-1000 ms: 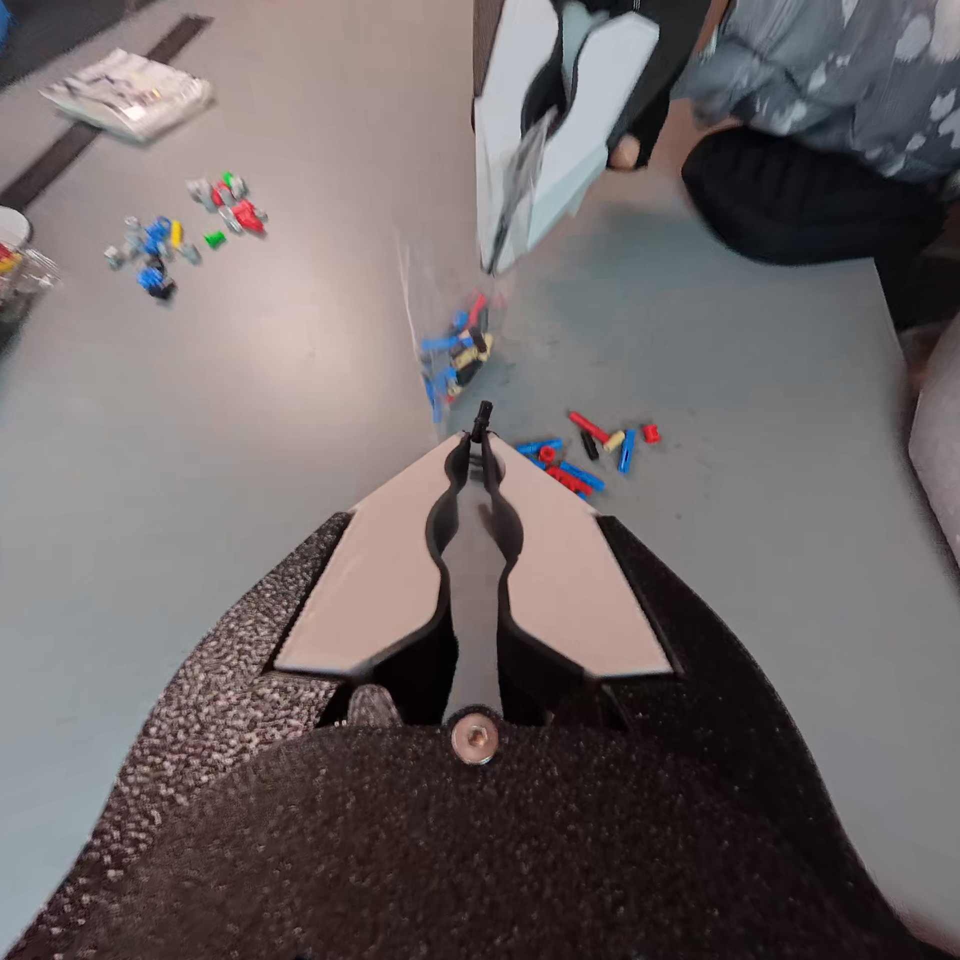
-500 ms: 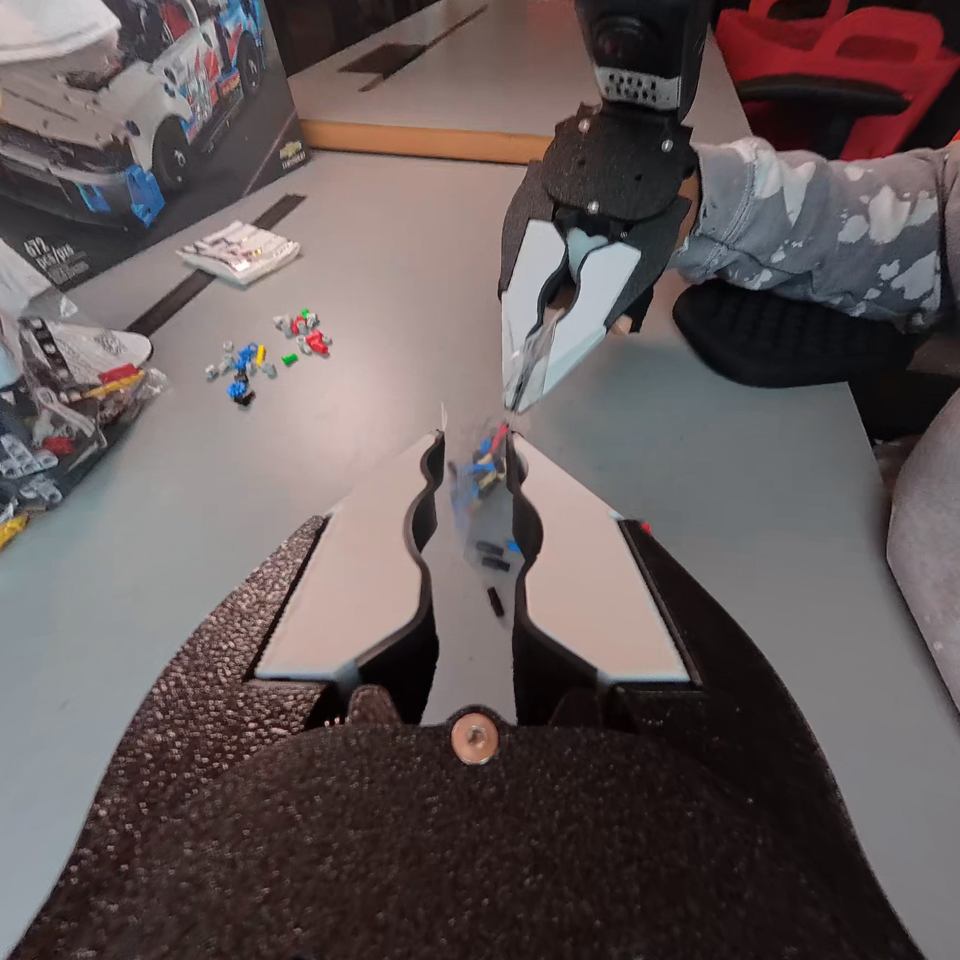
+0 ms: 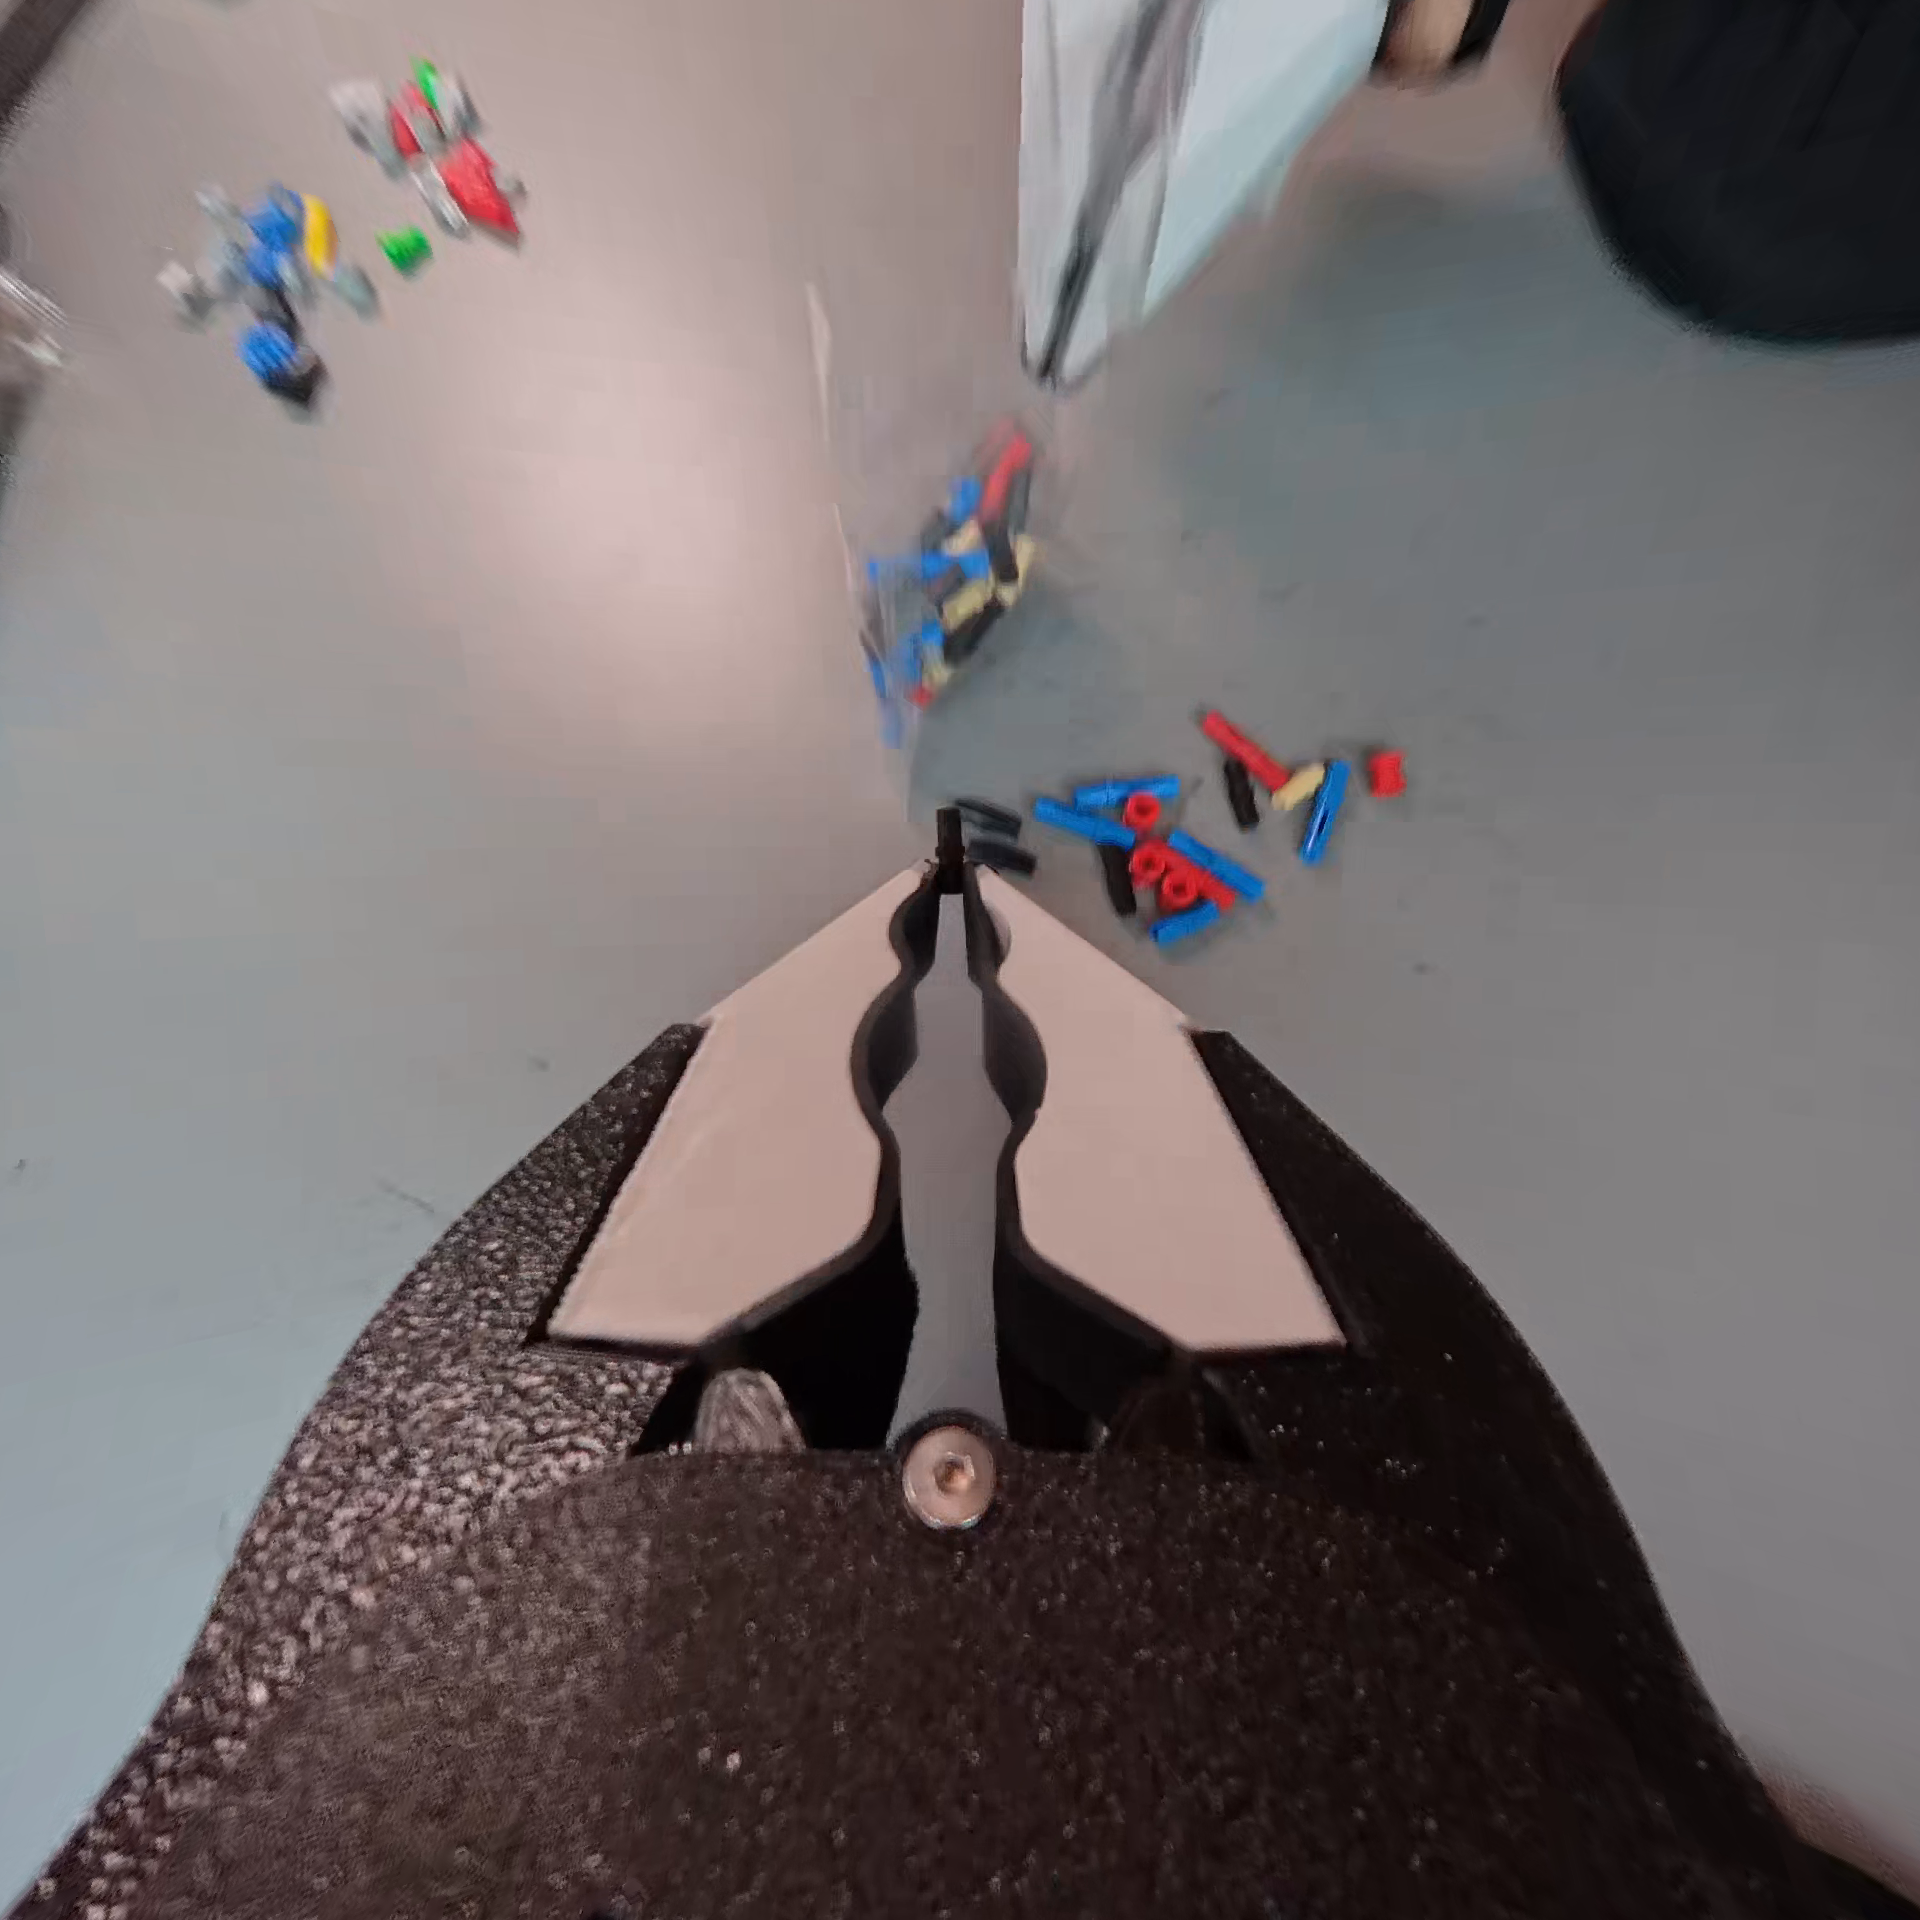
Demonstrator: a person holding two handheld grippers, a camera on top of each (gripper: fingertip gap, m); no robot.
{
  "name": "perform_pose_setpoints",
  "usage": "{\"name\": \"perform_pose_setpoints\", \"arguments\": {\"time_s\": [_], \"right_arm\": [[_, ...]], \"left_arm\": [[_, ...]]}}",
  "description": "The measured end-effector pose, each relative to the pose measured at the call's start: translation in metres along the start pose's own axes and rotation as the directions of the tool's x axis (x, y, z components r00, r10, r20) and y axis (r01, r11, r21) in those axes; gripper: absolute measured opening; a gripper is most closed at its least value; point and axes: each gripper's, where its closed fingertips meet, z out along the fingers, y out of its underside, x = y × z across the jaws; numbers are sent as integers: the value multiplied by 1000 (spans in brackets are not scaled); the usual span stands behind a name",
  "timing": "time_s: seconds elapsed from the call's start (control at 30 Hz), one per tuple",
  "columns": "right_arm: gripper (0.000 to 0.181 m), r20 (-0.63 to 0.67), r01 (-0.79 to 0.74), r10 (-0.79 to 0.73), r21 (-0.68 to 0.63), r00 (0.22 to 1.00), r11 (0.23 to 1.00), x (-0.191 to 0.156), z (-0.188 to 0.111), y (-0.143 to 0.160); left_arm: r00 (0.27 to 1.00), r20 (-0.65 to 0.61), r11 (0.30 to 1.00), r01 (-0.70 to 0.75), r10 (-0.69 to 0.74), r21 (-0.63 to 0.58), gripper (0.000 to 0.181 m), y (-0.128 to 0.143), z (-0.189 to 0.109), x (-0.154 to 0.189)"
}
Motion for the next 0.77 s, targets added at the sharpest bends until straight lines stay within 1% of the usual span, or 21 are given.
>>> {"name": "perform_pose_setpoints", "arguments": {"time_s": [0.03,0.1,0.13,0.2,0.3,0.33,0.4,0.47,0.53,0.57,0.67,0.77], "right_arm": [[0,0,2,-2,-1,1000,1000,0,0,0],[0,3,8,-8,-1,1000,1000,-2,1,-1],[0,5,10,-10,0,1000,1000,-2,2,-1],[0,9,11,-11,0,1000,1000,-4,3,-2],[0,10,11,-11,1,1000,1000,-4,4,-2],[0,9,10,-10,2,1000,1000,-4,3,-2],[0,8,5,-5,5,1000,1000,-3,2,-2],[0,12,-7,7,13,1000,1000,-1,1,-2],[0,19,-25,24,22,1000,999,1,0,-1],[0,26,-34,34,28,999,999,1,0,-1],[0,94,-103,97,57,991,993,-2,-1,-2],[0,176,-220,202,87,963,972,-3,-3,-5]], "left_arm": [[1000,8,996,2,-3,92,4,-20,-9,-1],[999,11,971,-35,33,238,4,-56,-24,6],[998,29,960,-57,51,274,4,-68,-27,8],[996,50,952,-90,79,293,4,-81,-24,12],[992,91,962,-106,85,253,4,-79,-11,8],[992,98,964,-101,78,247,9,-76,-9,6],[996,78,962,-70,51,263,20,-74,-11,6],[998,62,956,-46,29,290,22,-73,-20,4],[1000,28,960,-18,11,281,22,-63,-28,4],[1000,-21,969,-1,6,248,22,-53,-28,8],[984,-177,997,23,-9,78,24,-11,-22,27],[968,-250,996,-52,33,-69,24,25,-11,42]]}}
